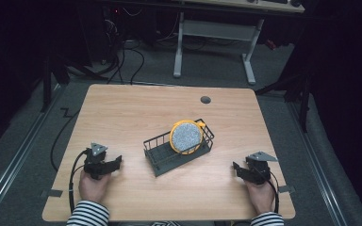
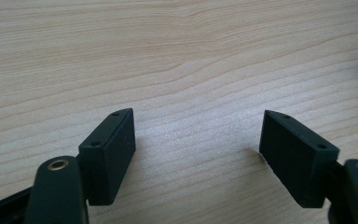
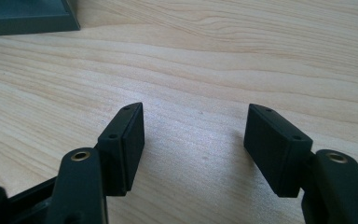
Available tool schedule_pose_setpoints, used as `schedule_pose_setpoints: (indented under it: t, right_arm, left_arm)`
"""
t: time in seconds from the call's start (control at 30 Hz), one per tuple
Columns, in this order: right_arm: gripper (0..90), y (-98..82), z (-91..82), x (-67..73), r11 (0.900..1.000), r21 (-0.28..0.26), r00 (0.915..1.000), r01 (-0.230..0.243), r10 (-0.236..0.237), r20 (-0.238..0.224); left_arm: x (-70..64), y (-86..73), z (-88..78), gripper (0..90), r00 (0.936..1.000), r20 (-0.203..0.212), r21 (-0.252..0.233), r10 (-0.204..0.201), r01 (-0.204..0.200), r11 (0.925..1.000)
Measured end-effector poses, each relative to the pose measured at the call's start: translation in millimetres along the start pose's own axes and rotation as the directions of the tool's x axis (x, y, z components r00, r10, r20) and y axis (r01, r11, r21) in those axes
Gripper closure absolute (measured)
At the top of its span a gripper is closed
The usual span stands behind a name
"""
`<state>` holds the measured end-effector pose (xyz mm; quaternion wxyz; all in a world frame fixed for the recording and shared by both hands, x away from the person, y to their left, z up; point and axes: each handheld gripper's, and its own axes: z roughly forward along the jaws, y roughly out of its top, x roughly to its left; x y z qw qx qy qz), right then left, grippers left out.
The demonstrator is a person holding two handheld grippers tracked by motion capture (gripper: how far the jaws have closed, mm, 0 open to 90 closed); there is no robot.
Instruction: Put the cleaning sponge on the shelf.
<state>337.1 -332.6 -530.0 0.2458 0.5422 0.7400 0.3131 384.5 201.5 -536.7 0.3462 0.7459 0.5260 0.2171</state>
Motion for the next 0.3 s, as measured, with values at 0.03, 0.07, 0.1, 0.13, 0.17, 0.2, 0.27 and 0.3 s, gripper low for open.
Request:
schedule_pose_setpoints:
  t: [0.03, 0.07, 0.1, 0.13, 0.17, 0.2, 0.27, 0.3]
  right_arm:
    - [37.9, -0.1, 0.0, 0.0, 1.000, 0.000, 1.0000, 0.001, -0.001, 0.000]
    - [37.7, -0.1, -0.1, -0.6, 1.000, 0.003, 1.0000, -0.007, 0.007, -0.002]
    - [37.5, -0.1, -0.1, -0.5, 1.000, 0.004, 1.0000, -0.007, 0.007, -0.002]
    - [37.3, -0.1, -0.1, -0.4, 1.000, 0.003, 1.0000, -0.007, 0.007, 0.000]
    - [37.3, -0.2, -0.1, -0.4, 1.000, 0.004, 1.0000, -0.008, 0.008, 0.000]
    - [37.4, -0.2, -0.1, -0.4, 1.000, 0.004, 1.0000, -0.007, 0.007, 0.001]
    - [37.3, -0.2, -0.1, -0.4, 1.000, 0.004, 1.0000, -0.009, 0.009, 0.000]
    - [37.3, -0.2, -0.1, -0.5, 1.000, 0.004, 1.0000, -0.009, 0.009, 0.001]
  left_arm:
    - [-0.1, -0.1, -0.1, 27.3, 1.0000, 0.000, 0.000, 0.000, 0.000, 1.0000]
    - [-0.2, -0.2, -0.2, 27.3, 1.0000, -0.001, 0.000, 0.000, 0.000, 1.0000]
    - [-0.5, -0.6, -0.6, 27.3, 1.0000, -0.002, -0.001, -0.004, 0.004, 1.0000]
    - [-0.5, -1.0, -1.1, 27.3, 1.0000, -0.001, 0.000, -0.005, 0.005, 1.0000]
    - [-0.6, -1.4, -1.5, 27.3, 1.0000, 0.001, -0.002, -0.008, 0.008, 1.0000]
    - [-0.5, -1.6, -1.8, 27.3, 0.9999, 0.003, -0.003, -0.011, 0.011, 0.9999]
    - [-0.4, -1.9, -2.3, 27.3, 0.9999, 0.006, -0.002, -0.013, 0.013, 0.9999]
    - [-0.5, -1.9, -2.3, 27.3, 0.9999, 0.005, -0.002, -0.013, 0.013, 0.9999]
